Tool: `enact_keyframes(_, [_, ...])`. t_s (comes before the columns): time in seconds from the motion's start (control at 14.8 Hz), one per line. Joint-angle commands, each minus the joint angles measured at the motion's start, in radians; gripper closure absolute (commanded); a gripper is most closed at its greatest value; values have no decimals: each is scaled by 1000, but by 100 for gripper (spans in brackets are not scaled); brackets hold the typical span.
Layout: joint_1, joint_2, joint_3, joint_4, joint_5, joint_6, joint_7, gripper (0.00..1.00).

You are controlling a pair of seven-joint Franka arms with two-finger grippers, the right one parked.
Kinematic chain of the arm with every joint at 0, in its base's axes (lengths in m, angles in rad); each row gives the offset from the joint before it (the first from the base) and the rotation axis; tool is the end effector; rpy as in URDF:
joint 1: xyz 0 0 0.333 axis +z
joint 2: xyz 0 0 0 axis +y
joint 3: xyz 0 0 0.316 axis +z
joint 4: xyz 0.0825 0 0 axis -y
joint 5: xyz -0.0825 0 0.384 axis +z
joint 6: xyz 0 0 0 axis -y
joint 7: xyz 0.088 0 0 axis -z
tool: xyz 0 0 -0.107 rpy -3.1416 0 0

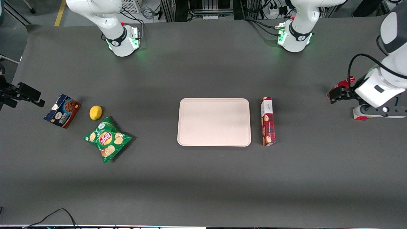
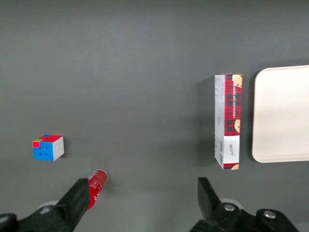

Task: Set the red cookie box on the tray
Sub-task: 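Move the open left gripper over to the red plaid shortbread box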

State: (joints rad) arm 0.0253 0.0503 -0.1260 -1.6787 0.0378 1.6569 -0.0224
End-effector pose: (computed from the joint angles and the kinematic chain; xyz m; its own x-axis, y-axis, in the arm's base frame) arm 0.5681 -0.0522 0.5526 0.9941 -0.0815 -0.0710 -0.0840 -0.9959 -0.0326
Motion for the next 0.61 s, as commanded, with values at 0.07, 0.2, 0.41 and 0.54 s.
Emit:
enact_keyframes(0.07, [-13, 11, -53, 28, -12, -31, 1, 0])
enact_keyframes(0.2, [-13, 14, -90, 27, -25, -43, -1, 0])
enact_keyframes(0.41, [-16, 45, -130, 24, -110, -46, -2, 0])
enact_keyframes(0.54, [-25, 62, -153, 20, -131, -46, -13, 0])
